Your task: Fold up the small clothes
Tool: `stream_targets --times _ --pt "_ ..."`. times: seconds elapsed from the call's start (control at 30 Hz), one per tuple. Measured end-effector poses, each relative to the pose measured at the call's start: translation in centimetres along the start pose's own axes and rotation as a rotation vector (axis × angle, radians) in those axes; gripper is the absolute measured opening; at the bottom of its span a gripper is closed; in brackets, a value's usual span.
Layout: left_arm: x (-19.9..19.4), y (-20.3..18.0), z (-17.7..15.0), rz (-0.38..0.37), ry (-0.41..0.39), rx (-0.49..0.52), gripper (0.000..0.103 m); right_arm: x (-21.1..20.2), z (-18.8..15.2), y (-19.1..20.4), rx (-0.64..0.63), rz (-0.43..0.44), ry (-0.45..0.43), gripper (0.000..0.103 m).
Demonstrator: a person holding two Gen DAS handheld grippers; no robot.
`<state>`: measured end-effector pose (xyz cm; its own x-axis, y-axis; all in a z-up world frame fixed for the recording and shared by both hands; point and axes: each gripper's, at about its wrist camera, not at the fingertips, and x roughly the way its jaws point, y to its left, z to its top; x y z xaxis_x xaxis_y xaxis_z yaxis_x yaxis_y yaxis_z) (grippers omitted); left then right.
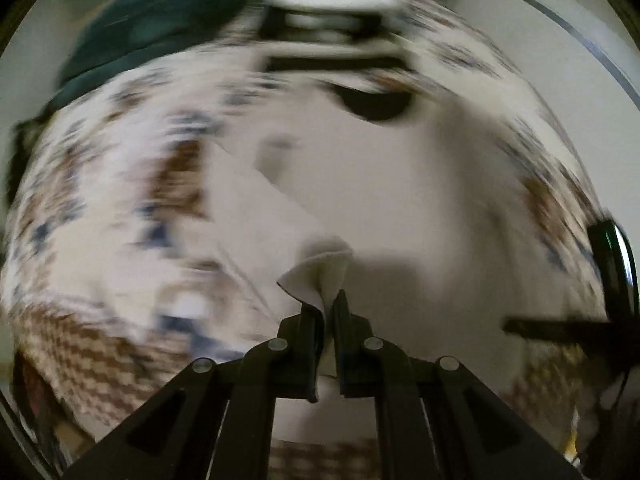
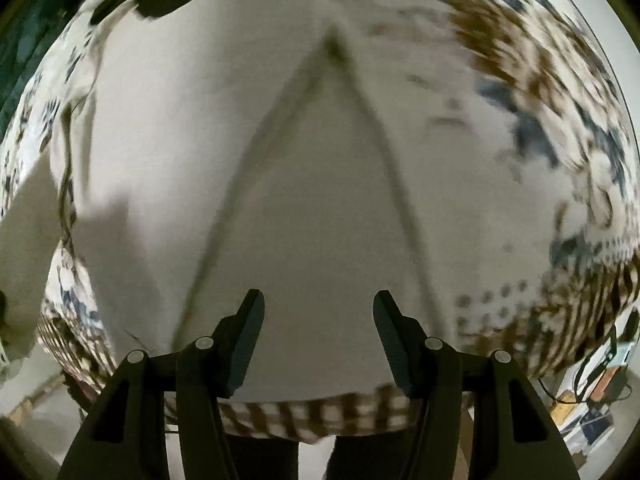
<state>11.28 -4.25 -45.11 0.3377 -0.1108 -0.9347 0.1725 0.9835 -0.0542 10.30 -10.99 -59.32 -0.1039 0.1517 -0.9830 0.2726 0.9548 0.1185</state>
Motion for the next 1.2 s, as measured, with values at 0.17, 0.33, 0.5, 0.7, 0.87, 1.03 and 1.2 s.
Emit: stream_targets --times 0.17,0.33,0.5,0.7,0.87,1.03,1.2 --pt "2.5 -9.3 -1.2 -0.082 0.066 0.147 0.005 -0.2 -0.3 -9.0 0.064 -0.015 -0.002 0.059" --pt "5.2 -13.7 -2.9 -0.098 0.130 0.229 0.006 -0.2 -0.9 -17.2 0.120 -0.013 0.003 0.059" --pt "6.1 -13.2 -2.6 -0.123 0.163 0.148 0.019 -0.8 -1.3 -23.9 0.151 0.061 0.006 0.059" --pt "6.5 -6.8 -1.3 -0.081 0.194 -0.025 0.088 -1.9 -0.4 -23.1 0.107 0.284 -0.011 0.059" --pt "5.9 0.8 -2.3 0.001 0.228 -0.186 0.088 -2.4 1.4 -17.8 -0.012 0.382 0.059 0.059" --pt "5.5 6.2 -5.0 0.100 0.248 -0.299 0.088 0.0 0.9 -16.0 -0.027 0.354 0.151 0.054" --pt "5.1 8.6 -7.9 0.107 0.269 -0.358 0.088 -2.0 -0.7 -18.4 -0.027 0.217 0.068 0.005"
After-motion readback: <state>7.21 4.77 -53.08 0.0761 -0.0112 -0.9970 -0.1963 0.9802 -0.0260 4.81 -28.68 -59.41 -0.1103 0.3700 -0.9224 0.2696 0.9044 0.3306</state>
